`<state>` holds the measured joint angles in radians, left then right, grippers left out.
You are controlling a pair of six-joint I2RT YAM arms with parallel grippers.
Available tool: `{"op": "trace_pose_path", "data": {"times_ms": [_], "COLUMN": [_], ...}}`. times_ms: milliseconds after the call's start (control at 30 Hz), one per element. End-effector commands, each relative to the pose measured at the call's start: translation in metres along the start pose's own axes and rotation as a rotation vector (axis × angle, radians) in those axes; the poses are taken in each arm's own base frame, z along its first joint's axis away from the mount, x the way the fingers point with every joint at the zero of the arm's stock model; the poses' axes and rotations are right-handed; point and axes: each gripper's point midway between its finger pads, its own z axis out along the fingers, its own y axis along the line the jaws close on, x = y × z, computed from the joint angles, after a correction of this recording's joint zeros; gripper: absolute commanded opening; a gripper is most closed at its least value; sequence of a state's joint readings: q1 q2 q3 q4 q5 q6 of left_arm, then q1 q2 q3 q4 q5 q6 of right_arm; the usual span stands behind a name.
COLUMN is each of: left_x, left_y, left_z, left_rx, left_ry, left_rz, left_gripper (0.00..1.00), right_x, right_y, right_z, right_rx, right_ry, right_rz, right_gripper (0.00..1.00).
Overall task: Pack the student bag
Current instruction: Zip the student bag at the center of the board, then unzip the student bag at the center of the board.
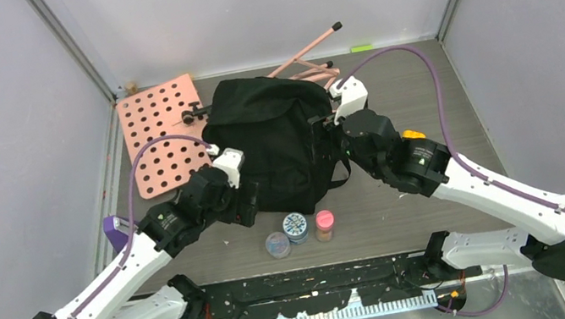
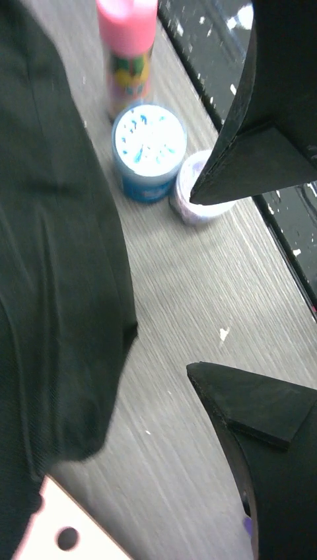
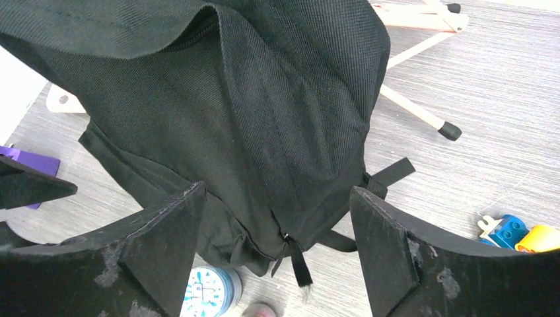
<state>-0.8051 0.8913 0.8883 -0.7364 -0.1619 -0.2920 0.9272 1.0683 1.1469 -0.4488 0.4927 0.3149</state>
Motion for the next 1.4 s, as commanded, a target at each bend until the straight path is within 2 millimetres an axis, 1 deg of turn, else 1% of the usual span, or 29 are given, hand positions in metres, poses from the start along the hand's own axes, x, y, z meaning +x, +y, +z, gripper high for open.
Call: {"op": "trace_pose_path", "data": {"times_ms": [0,100,133,267,300,433,567,633,700,767,833,900,1033,1133,1267,1333,1367], "left_x": [0.010,0.013,0.019,0.016,0.010,0.007,0.006,0.004,0.003,0.003,-0.002,-0.005,-0.009,-0.011,-0.014,-0.015,-0.015], "left_y": [0.033,0.040,0.043,0.047,0.045,0.040,0.046,0.044,0.044,0.043,0.039,0.039,0.044,0.043,0.037,0.032,0.031], "left_z": [0.007,0.016,0.021,0.025,0.023,0.022,0.018,0.018,0.022,0.026,0.029,0.033,0.038,0.042,0.048,0.051,0.053], "left_rx": [-0.157,-0.160,-0.164,-0.142,-0.121,-0.063,-0.072,-0.055,-0.053,-0.052,-0.029,-0.026,-0.047,-0.027,0.014,0.039,0.045], "left_ry": [-0.010,-0.084,-0.104,-0.221,-0.270,-0.365,-0.400,-0.410,-0.403,-0.392,-0.397,-0.396,-0.386,-0.397,-0.405,-0.404,-0.399], "left_rz": [-0.143,-0.196,-0.212,-0.249,-0.254,-0.244,-0.224,-0.222,-0.223,-0.219,-0.206,-0.195,-0.180,-0.181,-0.173,-0.156,-0.149], "left_gripper": [0.88,0.76,0.74,0.61,0.59,0.58,0.57,0.57,0.54,0.49,0.45,0.45,0.41,0.39,0.27,0.18,0.11], "right_x": [-0.030,-0.031,-0.031,-0.028,-0.026,-0.023,-0.023,-0.024,-0.024,-0.023,-0.023,-0.023,-0.023,-0.022,-0.023,-0.026,-0.027], "right_y": [-0.001,0.003,0.004,0.004,0.004,0.002,0.002,0.002,0.004,0.006,0.008,0.008,0.008,0.007,0.006,0.005,0.005], "right_z": [0.003,0.005,0.006,0.007,0.007,0.007,0.006,0.007,0.009,0.010,0.011,0.011,0.010,0.010,0.012,0.013,0.014], "right_rx": [0.032,0.018,0.015,0.016,0.017,0.020,0.021,0.020,0.017,0.011,0.006,0.005,0.004,0.007,0.011,0.017,0.019], "right_ry": [-0.079,-0.088,-0.091,-0.086,-0.083,-0.079,-0.081,-0.079,-0.075,-0.068,-0.065,-0.065,-0.061,-0.059,-0.059,-0.062,-0.063], "right_rz": [0.015,0.033,0.041,0.053,0.053,0.057,0.061,0.055,0.051,0.048,0.050,0.052,0.056,0.052,-0.001,-0.034,-0.046], "right_gripper": [0.84,0.83,0.83,0.81,0.81,0.80,0.80,0.83,0.84,0.85,0.84,0.84,0.83,0.82,0.83,0.84,0.84]}}
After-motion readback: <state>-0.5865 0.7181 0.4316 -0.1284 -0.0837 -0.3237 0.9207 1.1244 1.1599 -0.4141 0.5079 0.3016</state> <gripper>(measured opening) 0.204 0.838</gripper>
